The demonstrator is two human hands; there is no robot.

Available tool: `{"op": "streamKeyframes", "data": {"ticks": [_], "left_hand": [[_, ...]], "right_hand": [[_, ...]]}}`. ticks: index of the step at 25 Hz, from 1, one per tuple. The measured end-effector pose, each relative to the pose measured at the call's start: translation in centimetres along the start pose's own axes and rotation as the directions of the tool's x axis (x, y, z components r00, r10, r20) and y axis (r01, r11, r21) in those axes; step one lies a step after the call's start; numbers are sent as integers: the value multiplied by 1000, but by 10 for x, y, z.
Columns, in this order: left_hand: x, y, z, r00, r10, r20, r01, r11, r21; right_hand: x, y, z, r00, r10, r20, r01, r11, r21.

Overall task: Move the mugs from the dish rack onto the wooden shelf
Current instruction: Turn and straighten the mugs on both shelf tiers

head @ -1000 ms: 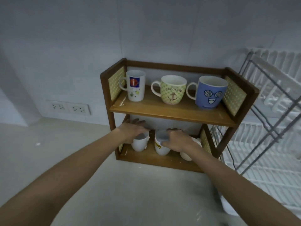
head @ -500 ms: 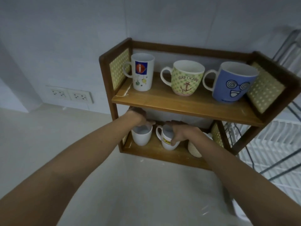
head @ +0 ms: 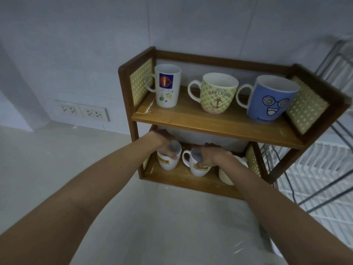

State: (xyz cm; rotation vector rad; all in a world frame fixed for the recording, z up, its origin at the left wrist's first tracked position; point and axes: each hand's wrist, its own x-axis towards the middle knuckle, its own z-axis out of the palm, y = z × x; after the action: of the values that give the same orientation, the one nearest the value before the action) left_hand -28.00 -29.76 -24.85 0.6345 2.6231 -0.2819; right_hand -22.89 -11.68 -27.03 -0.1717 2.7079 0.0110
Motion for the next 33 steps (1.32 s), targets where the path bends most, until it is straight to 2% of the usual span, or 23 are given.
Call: {"op": "streamKeyframes", "data": {"ticks": [3,6,9,15,18,20,21,22,23,24,26,28,30,33], "left_hand": [[6,8,0,997,-80,-22,81,996,34],[2,4,0,999,36,19,-37,999,12],[-4,1,6,990,119,-74,-124,990,-61],[-5,-4,5,985,132,-108,-137,990,-41],[-2,0,9,989,111,-93,-114,993,-24],[4,13,11,974,173,-145,-180,983,-38],[8,24,11,956,223,-193,-236,971,-49],[12,36,12,934,269,-233,-290,955,-61],[16,50,13,918,304,-256,-333,940,-76],[21,63,15,911,322,-259,-353,932,-84],[27,83,20,918,321,-233,-347,935,-77],[33,90,26,924,302,-235,-328,941,-80],[35,88,29,922,280,-267,-312,946,-86],[34,88,33,916,278,-291,-324,938,-126]], "right_hand": [[1,-1,0,1000,-2,13,2,1000,-10],[1,3,-7,999,-14,52,14,1000,3],[3,7,-9,997,-36,67,35,999,10],[3,16,2,998,-51,24,49,994,103],[-6,27,2,991,-83,109,67,987,148],[-15,45,-2,999,25,37,-33,968,249],[-19,57,-3,987,149,-58,-129,956,263],[-23,67,-1,948,288,-135,-253,940,228],[-28,75,3,908,392,-148,-369,915,162],[-31,78,11,887,451,-95,-442,891,99],[-34,75,31,877,479,25,-480,876,57],[-35,75,44,893,449,3,-447,887,115],[-37,82,40,937,348,-26,-337,922,188],[-37,89,25,991,100,94,-109,989,96]]}}
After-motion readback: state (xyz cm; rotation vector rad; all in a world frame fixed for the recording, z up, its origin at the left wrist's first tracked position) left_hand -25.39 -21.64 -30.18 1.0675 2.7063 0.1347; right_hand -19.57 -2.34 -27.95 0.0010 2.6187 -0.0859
